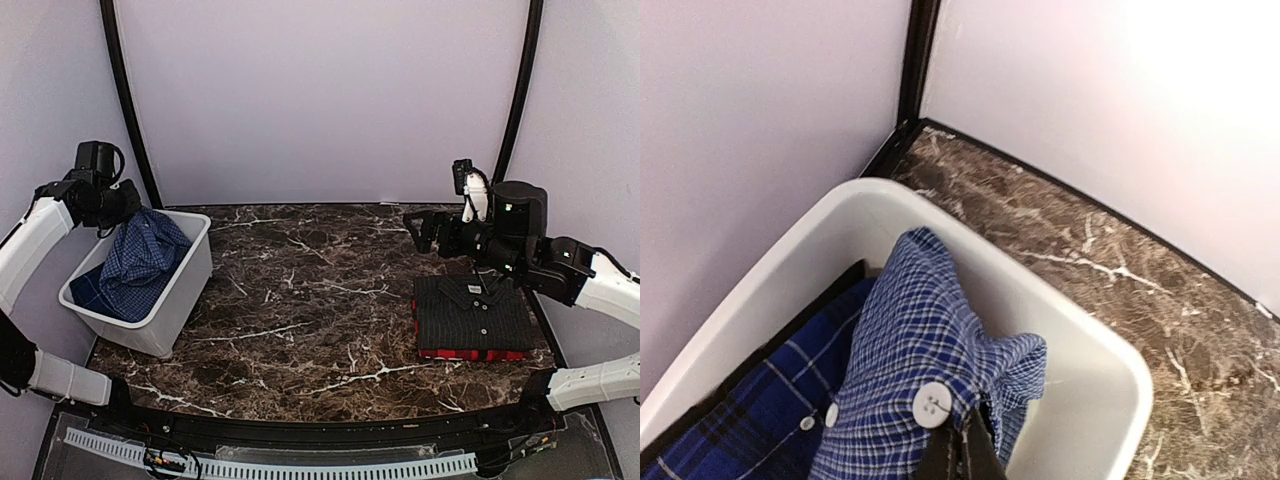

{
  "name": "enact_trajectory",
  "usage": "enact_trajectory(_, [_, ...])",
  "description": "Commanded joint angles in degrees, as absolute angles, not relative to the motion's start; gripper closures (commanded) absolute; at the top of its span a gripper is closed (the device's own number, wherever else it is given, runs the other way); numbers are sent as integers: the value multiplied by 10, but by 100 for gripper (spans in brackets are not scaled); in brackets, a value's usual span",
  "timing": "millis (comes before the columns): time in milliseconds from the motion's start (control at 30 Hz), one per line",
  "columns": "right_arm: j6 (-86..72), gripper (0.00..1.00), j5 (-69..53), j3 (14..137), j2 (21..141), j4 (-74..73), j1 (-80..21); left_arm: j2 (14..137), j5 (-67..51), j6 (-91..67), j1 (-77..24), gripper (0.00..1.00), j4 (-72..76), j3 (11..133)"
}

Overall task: Fold and stack the long sleeve shirts
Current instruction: Pick up the crumpled shirt from the bin, then place the crumpled shirt at the center of the board.

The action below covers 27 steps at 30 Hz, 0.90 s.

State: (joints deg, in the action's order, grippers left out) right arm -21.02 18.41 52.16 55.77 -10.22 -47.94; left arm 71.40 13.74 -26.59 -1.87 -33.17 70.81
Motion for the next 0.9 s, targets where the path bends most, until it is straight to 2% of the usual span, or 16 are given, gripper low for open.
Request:
enact_trajectory(0, [-205,1,177,539,558,-72,-476,692,71,-231,-16,100,-327,772])
enact_trajectory(300, [-204,1,168,543,571,-56,-476,674,-103,-234,-34,100,-252,868])
enact_trajectory(700, [-195,1,165,556,589,-40,-476,714,-191,-239,-194,100,-109,993])
enact_trajectory(867, [-192,1,167,559,592,-35,-476,762,-200,-232,-299,100,-71,1049])
